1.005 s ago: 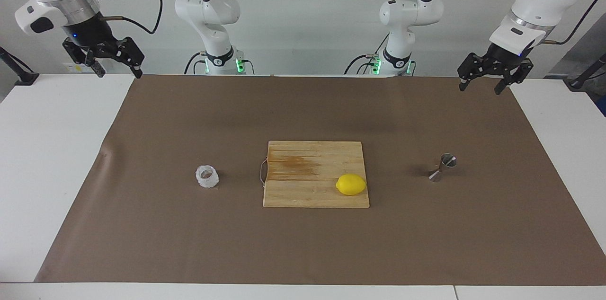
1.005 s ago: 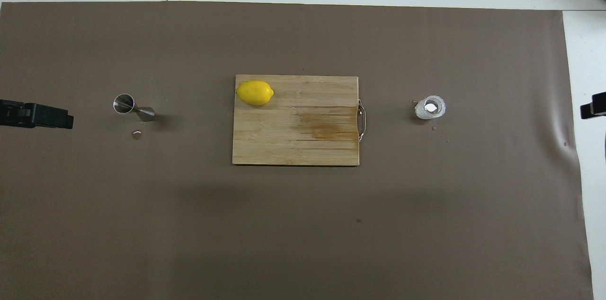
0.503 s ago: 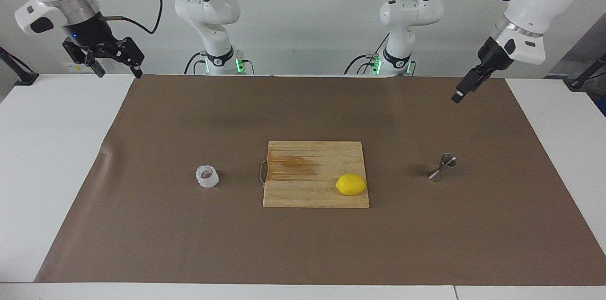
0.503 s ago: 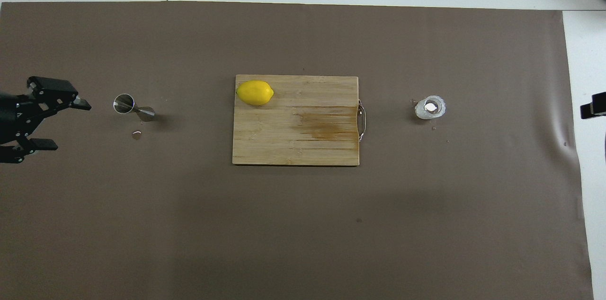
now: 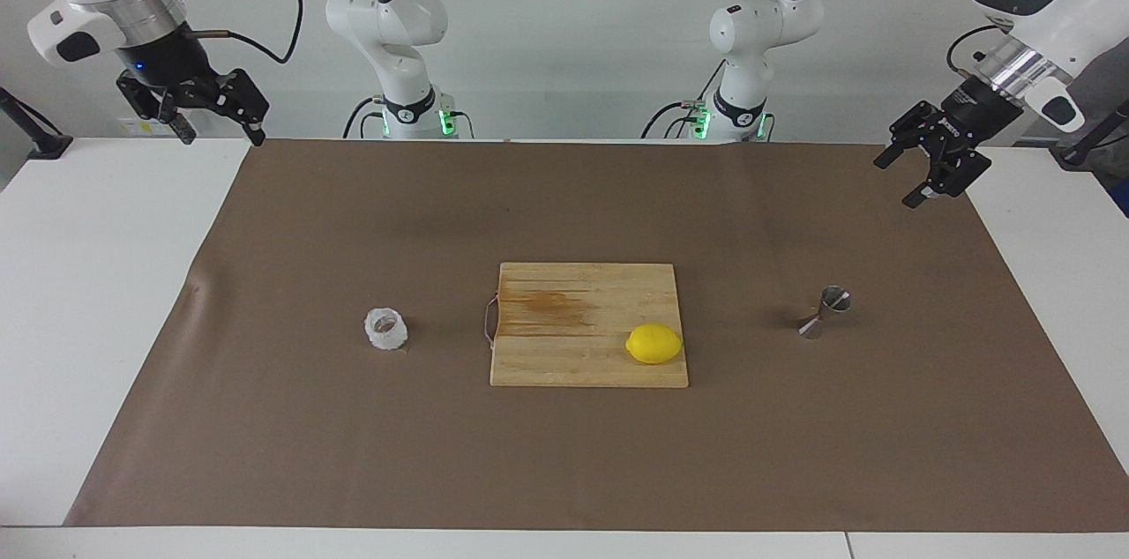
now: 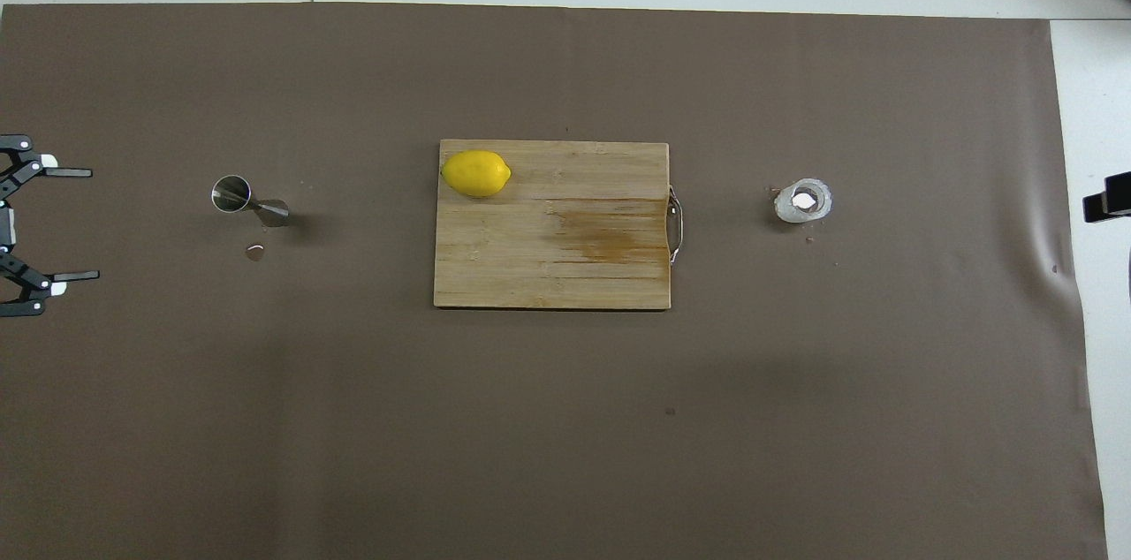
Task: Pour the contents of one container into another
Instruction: 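Move the left gripper toward the small metal cup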
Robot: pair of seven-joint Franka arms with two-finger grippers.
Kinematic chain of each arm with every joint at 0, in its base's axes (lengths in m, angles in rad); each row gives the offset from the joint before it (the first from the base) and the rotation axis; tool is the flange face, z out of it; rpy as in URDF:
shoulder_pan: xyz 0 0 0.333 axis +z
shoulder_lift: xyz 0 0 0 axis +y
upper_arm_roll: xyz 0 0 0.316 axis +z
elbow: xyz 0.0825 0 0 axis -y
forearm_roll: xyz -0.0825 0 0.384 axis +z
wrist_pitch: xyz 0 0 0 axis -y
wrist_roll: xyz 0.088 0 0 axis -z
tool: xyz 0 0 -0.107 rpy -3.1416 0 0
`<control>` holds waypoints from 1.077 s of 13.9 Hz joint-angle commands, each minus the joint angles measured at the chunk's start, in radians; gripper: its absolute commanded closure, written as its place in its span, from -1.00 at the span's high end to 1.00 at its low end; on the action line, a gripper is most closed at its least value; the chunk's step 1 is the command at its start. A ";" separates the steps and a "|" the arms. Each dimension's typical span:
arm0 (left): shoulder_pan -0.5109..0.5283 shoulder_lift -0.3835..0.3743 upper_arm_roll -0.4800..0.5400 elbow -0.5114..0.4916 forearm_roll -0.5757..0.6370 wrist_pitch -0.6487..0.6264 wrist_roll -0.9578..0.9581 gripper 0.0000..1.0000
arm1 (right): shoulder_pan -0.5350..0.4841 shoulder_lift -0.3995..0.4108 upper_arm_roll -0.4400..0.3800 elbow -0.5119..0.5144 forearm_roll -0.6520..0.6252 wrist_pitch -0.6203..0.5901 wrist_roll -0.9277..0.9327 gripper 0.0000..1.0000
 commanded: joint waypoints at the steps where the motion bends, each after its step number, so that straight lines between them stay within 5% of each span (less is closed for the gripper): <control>1: 0.001 -0.026 -0.009 -0.118 -0.099 0.146 -0.164 1.00 | -0.003 -0.010 0.007 -0.007 -0.006 -0.009 0.016 1.00; 9: -0.024 -0.030 -0.011 -0.394 -0.360 0.489 -0.282 1.00 | -0.003 -0.010 0.005 -0.007 -0.006 -0.009 0.016 1.00; 15: -0.136 0.010 -0.011 -0.491 -0.618 0.745 -0.298 1.00 | -0.003 -0.010 0.005 -0.007 -0.006 -0.009 0.016 1.00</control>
